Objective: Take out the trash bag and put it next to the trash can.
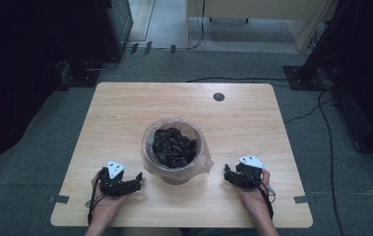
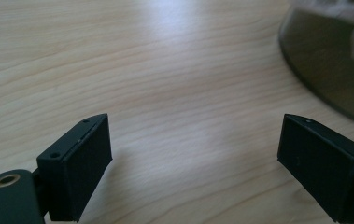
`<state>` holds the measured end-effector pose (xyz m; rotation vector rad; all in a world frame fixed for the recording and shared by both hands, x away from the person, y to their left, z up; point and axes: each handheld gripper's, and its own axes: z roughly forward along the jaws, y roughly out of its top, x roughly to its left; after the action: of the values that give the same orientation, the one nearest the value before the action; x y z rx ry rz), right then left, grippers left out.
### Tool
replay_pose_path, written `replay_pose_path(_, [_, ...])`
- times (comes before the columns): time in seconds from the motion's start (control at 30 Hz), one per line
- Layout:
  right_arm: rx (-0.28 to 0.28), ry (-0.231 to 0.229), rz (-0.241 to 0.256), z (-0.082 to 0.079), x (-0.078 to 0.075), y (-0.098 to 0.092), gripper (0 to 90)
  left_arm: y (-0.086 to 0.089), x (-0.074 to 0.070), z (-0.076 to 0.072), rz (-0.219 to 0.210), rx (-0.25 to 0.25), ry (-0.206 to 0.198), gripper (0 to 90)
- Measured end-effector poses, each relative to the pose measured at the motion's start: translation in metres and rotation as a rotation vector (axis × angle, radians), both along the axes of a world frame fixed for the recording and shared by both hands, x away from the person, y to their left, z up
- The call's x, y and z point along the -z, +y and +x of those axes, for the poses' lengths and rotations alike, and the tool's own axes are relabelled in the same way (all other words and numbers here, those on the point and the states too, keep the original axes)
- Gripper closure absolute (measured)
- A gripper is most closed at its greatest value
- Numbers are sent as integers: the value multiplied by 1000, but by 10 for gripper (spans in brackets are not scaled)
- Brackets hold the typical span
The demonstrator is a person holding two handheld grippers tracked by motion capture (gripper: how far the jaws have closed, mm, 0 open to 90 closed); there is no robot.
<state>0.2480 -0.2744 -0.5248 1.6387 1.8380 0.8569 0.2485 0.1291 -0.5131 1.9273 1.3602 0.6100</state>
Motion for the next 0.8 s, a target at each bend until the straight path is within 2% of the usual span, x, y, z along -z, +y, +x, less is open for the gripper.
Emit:
replay_pose_path(0.13, [4, 0, 0, 0, 0, 0, 246, -9, -3, 2, 7, 20, -16, 96])
replay_pose_path(0.17, [5, 0, 0, 0, 0, 0, 241, -14, -4, 4, 25, 26, -29, 96])
replay_pose_path(0.3, [1, 1, -1, 0, 0, 0, 236, -20, -6, 8, 30, 29, -38, 96])
replay_pose_path(0.33, [2, 1, -1, 0, 0, 0, 236, -23, -7, 9, 39, 37, -43, 96])
replay_pose_path(0.37, [2, 0, -1, 0, 0, 1, 235, -28, -10, 9, 60, 46, -68, 140])
replay_pose_path(0.47, [2, 1, -2, 0, 0, 1, 233, -35, -15, 12, 86, 63, -79, 167])
replay_pose_path(0.5, [2, 1, -2, 0, 0, 1, 233, -35, -15, 12, 86, 63, -79, 239])
replay_pose_path(0.53, [1, 1, -2, 0, 0, 1, 233, -39, -19, 12, 82, 58, -106, 269])
replay_pose_path(0.57, [1, 1, -2, 0, 0, 1, 233, -39, -19, 12, 82, 58, -106, 300])
replay_pose_path(0.67, [-1, 1, -1, -1, 0, 1, 233, -46, -28, 10, 107, 83, -154, 431])
replay_pose_path(0.73, [-2, 3, -1, -1, 0, 2, 233, -46, -30, 10, 97, 92, -163, 496])
replay_pose_path(0.77, [-3, 2, -1, -1, 0, 2, 233, -44, -34, 9, 66, 107, -176, 530])
replay_pose_path(0.8, [-4, 3, 0, -1, 0, 2, 232, -44, -35, 9, 56, 116, -179, 578])
